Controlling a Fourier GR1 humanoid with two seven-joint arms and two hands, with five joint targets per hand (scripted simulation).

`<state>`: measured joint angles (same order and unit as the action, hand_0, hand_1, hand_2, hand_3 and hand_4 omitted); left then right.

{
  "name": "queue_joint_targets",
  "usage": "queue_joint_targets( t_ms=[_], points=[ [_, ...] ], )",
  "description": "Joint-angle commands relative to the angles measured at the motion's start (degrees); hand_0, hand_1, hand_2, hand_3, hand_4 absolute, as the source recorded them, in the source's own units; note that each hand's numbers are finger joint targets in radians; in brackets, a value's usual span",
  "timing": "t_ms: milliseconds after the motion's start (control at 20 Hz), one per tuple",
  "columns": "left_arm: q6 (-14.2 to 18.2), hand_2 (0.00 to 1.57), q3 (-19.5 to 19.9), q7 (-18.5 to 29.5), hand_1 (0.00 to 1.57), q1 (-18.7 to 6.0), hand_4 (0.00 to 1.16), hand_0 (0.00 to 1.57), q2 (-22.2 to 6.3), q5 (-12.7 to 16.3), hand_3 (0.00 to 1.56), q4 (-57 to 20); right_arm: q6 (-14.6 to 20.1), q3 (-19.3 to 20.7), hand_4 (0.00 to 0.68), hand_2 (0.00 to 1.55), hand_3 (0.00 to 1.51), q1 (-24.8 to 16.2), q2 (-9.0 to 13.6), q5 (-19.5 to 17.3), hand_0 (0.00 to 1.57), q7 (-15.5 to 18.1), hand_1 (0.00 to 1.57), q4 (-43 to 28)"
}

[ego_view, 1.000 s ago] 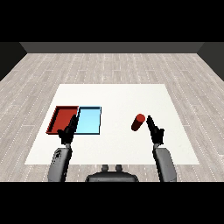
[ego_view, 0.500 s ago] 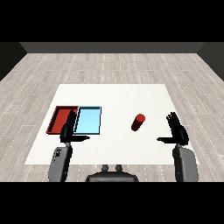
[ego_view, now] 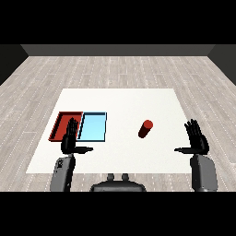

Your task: Pick the red can and put it in the red box

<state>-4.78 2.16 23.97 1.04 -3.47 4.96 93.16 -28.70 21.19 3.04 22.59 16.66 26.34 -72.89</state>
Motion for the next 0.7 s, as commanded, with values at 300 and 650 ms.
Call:
queue_joint_targets(
  t_ms=[300, 650],
  points=[
    [-0.86, 0.0, 0.78, 0.79, 0.0, -2.59, 0.0, 0.0, 0.15, 0.92, 0.0, -1.64, -1.95, 0.67, 0.0, 0.0, 0.0, 5.11, 0.47, -4.06, 0.0, 5.53, 0.0, 10.99],
    [-2.62, 0.0, 2.08, 1.51, 0.0, 1.45, 0.0, 0.0, -0.82, 2.4, 0.0, 1.12, 0.76, -1.58, 0.0, 0.0, 0.0, 8.4, -0.31, -4.71, 0.0, 0.1, 0.0, 9.21]
  ],
)
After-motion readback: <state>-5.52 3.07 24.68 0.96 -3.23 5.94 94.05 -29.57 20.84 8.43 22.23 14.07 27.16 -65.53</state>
